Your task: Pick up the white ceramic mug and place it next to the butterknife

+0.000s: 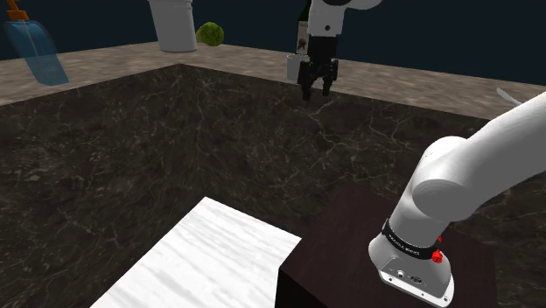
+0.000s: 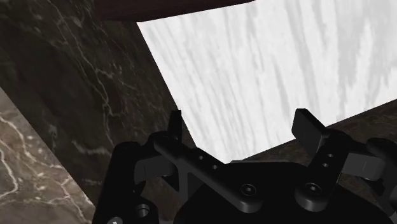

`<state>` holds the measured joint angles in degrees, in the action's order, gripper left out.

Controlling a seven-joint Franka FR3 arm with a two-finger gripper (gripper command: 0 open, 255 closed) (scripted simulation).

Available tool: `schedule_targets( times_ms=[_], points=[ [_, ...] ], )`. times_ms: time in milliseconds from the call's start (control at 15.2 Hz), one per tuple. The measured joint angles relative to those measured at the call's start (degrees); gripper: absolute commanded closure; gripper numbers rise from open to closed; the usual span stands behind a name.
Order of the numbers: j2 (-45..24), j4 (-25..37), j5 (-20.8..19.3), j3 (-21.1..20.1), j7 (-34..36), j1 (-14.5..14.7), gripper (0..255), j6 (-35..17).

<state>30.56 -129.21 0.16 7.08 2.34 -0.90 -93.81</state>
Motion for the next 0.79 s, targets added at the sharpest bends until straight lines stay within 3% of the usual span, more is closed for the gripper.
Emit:
schedule_targets(
  times_ms=[792],
  points=[
    [-23.41,28.36,-2.80,5.23,-10.51,-1.19,0,3.78]
  ],
)
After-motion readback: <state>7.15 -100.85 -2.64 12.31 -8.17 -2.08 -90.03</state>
